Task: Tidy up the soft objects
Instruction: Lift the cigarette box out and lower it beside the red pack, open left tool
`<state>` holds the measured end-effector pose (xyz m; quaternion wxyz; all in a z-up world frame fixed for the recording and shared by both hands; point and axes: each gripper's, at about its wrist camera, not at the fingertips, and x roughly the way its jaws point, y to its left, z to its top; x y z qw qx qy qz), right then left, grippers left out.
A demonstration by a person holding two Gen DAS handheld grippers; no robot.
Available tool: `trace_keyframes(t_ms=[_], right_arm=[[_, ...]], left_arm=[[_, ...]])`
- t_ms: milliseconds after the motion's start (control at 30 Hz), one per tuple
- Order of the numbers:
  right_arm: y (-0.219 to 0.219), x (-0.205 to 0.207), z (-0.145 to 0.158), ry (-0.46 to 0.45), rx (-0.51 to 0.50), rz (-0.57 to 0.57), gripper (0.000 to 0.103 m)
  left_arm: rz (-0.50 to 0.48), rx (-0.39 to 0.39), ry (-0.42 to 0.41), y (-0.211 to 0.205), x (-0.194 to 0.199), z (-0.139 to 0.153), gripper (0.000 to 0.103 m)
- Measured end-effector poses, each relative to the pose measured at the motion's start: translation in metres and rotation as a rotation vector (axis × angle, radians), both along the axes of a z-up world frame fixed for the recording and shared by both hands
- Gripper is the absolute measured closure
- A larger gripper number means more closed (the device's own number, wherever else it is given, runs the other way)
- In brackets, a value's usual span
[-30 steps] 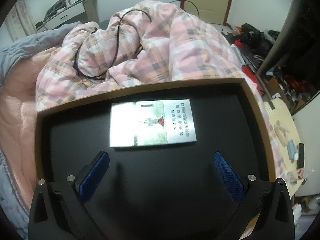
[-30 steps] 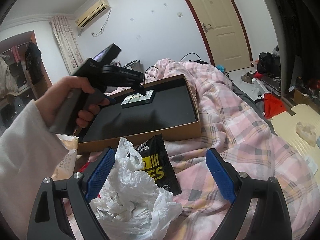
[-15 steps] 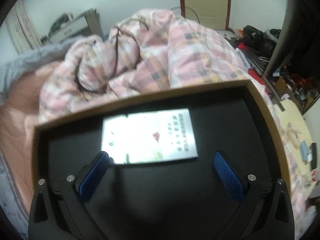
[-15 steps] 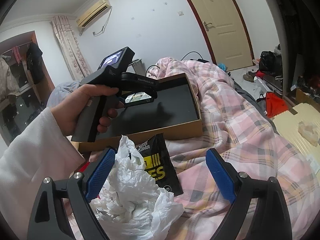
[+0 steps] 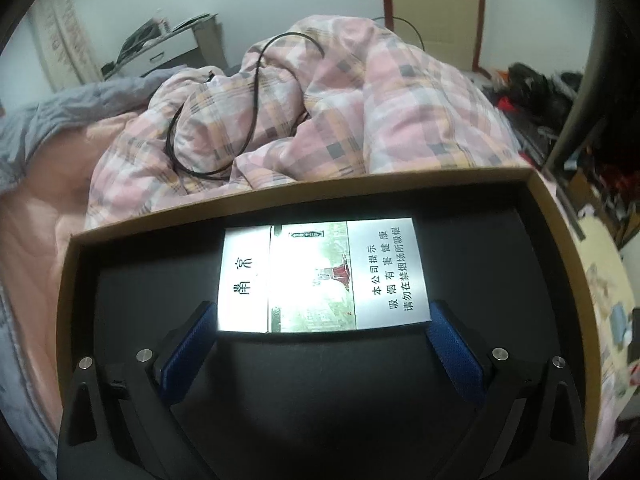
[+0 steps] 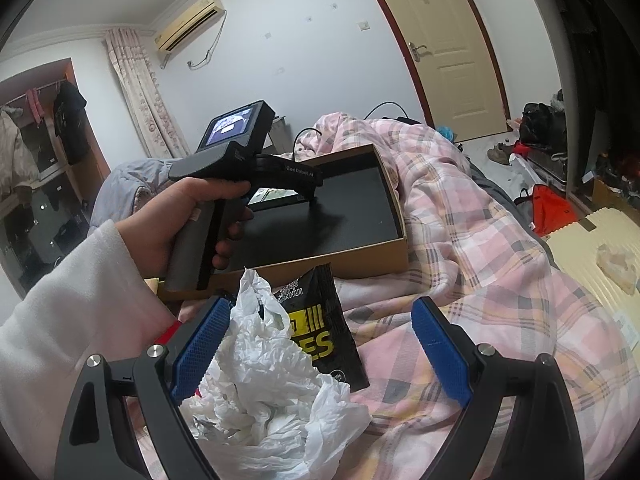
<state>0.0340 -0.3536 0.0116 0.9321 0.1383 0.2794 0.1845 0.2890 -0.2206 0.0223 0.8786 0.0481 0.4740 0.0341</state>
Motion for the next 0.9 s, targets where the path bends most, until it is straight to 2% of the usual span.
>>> trace_keyframes(t_ms=[133,300,367,467,533,600,700,733,800,900], right_arm=[[0.000,0.001,0.000,0.003,0.004,-0.001,0.011],[0.000,0.000,0.000,0.000,0.004,-0.002,0.011],[0.000,0.001,0.000,-0.001,0.002,-0.002,0.011],[-0.001,0.001,-0.001,-0.003,0.007,-0.005,0.011],[-0.001,0.000,-0.001,-0.004,0.008,-0.006,0.011],[-0.002,0.000,-0.001,-0.005,0.010,-0.007,0.011],[-0.003,-0.001,0.000,-0.011,0.013,-0.009,0.011],[-0.003,-0.001,0.000,-0.013,0.013,-0.011,0.011],[-0.003,-0.003,0.001,-0.017,0.010,-0.013,0.011],[-0.001,-0.004,0.002,-0.023,0.000,-0.015,0.011]], left_arm=[[0.008,-0.045,-0.020,0.005,-0.003,0.005,0.003],[0.028,-0.155,-0.056,0.015,-0.020,0.030,0.003],[0.028,-0.198,-0.078,0.016,-0.031,0.050,0.003],[-0.008,-0.320,-0.116,0.018,-0.050,0.082,0.003],[-0.048,-0.354,-0.141,0.017,-0.066,0.108,0.003],[-0.090,-0.350,-0.188,0.016,-0.087,0.131,0.003],[-0.190,-0.311,-0.322,0.019,-0.142,0.164,0.003],[-0.226,-0.307,-0.387,0.024,-0.172,0.172,0.003],[-0.257,-0.336,-0.471,0.034,-0.218,0.176,0.003],[-0.294,-0.400,-0.537,0.049,-0.266,0.171,0.003]])
